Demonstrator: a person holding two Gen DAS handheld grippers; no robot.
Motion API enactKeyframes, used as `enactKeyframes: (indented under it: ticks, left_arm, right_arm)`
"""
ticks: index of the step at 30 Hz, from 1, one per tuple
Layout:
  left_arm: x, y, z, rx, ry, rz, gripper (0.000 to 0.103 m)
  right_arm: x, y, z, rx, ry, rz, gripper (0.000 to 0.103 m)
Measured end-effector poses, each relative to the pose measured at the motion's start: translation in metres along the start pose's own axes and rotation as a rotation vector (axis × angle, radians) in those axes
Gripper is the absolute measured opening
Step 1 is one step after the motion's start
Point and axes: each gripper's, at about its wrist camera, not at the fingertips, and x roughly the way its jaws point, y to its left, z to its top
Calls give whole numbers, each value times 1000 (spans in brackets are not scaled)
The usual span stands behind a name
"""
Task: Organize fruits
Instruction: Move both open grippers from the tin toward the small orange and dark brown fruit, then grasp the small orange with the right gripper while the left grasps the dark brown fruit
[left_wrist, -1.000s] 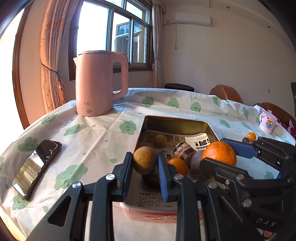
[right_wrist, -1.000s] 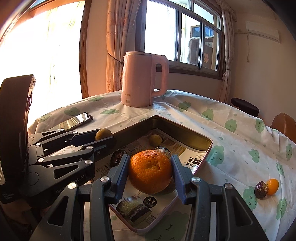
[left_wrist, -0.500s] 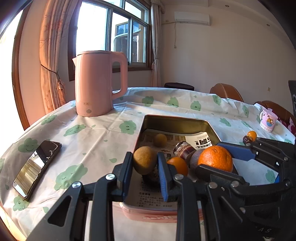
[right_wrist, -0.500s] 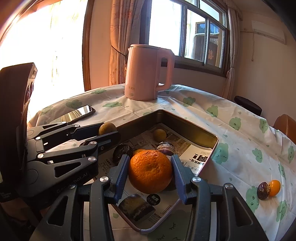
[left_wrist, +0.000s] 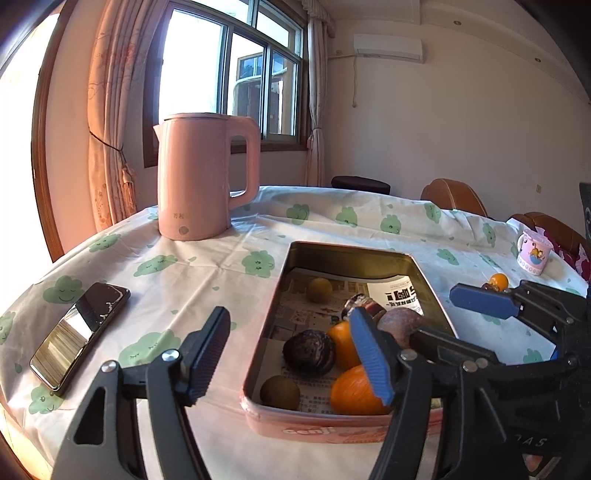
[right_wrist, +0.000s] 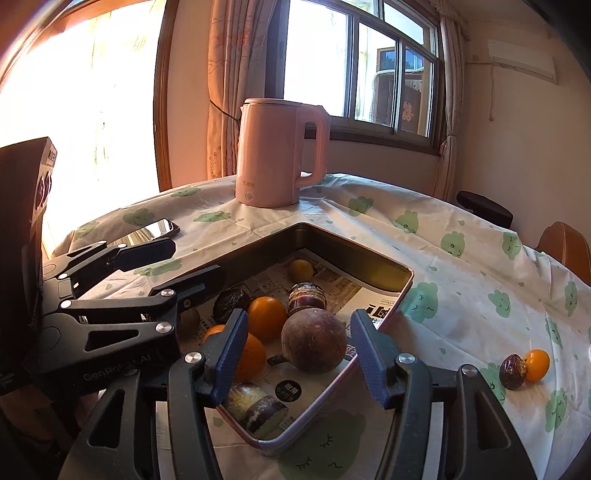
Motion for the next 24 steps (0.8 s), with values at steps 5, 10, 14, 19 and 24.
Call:
enactKeyframes:
  ticks: [5,10,14,19,24]
  left_arm:
    - [-3,-22,6,26,-12,-29,72]
    - [-1,-63,17,77,-7,-90,79]
    - [3,-102,27,126,-9,-139,79]
    - [21,-145,38,180,14,-183,79]
    - [44,-168,44,202,54,-174,79]
  right_arm:
    - [-16,-25,-5,25,-19,-54,60]
    - [-37,-74,-10,85,-29,-151,59]
    - [-47,-127,-16,160,-18,-291,59]
    - [-40,-193,-25,291,47,-390,59]
    - [-24,-220,-29,375,104,-366,59]
